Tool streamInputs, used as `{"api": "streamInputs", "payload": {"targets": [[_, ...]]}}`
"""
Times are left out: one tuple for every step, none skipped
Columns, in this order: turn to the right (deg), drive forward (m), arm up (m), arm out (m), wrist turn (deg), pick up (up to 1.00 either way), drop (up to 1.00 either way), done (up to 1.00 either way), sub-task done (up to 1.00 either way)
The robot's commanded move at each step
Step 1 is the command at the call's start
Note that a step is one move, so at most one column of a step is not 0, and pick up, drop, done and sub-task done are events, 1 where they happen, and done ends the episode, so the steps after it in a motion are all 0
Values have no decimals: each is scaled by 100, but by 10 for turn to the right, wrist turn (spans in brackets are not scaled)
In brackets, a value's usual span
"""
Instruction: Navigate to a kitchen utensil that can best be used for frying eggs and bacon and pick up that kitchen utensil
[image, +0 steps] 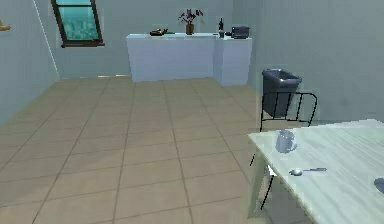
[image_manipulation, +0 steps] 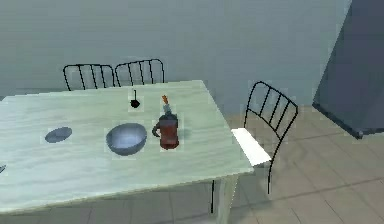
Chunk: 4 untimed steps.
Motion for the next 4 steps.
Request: {"api": "streamInputs", "payload": {"targets": [[0,85,0,0,0,0,0,0,0],[90,0,0,0,0,0,0,0,0],[0,0,50,0,0,0,0,0,0],[0,0,34,0,0,0,0,0,0]]}}
